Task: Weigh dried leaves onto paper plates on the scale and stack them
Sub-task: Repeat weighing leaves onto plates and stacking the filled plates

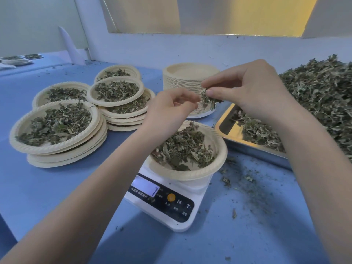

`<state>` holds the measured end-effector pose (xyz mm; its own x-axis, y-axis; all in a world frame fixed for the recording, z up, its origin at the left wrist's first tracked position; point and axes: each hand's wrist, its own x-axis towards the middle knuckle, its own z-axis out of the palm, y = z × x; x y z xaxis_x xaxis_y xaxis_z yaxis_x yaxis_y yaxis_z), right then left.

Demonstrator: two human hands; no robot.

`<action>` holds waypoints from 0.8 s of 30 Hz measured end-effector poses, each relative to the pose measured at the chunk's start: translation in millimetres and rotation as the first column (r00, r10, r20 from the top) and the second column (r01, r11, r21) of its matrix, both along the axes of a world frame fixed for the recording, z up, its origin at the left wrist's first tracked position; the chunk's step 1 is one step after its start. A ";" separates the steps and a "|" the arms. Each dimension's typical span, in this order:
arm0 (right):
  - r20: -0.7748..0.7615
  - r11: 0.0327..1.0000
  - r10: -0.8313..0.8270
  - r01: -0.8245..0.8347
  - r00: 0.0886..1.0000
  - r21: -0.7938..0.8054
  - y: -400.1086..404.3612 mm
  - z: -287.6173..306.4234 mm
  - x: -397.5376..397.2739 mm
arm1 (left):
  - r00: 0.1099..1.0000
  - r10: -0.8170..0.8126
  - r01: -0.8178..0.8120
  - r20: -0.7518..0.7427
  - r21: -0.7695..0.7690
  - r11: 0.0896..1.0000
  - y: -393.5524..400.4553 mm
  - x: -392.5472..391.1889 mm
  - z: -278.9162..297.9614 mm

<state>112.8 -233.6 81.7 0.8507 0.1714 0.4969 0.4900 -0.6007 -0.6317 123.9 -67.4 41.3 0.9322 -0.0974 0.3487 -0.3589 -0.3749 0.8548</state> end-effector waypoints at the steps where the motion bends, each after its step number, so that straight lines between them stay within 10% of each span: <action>1: 0.027 0.999 -0.042 0.043 0.999 -0.019 -7.1 0.6 2.0 | 1.000 -0.010 0.010 0.003 0.010 1.000 -4.9 1.5 1.9; 6: 0.072 0.838 -0.347 0.344 0.935 -0.424 -41.8 -1.7 15.1 | 0.998 -0.059 0.060 -0.006 0.084 0.995 -22.8 7.2 7.7; 9: -0.105 0.724 -0.346 0.193 0.932 -0.663 -41.4 -7.8 16.0 | 0.997 -0.072 0.073 -0.013 0.138 0.988 -25.1 8.3 8.6; 16: -0.575 0.772 -0.036 -0.343 0.817 -0.536 -25.6 -8.6 7.8 | 0.999 0.046 -0.046 0.004 0.114 0.992 12.8 5.1 -0.1; 24: -0.643 0.704 0.038 -0.477 0.765 -0.526 -3.5 -30.0 8.5 | 0.972 0.140 -0.098 -0.189 0.216 0.971 48.9 -5.9 -32.8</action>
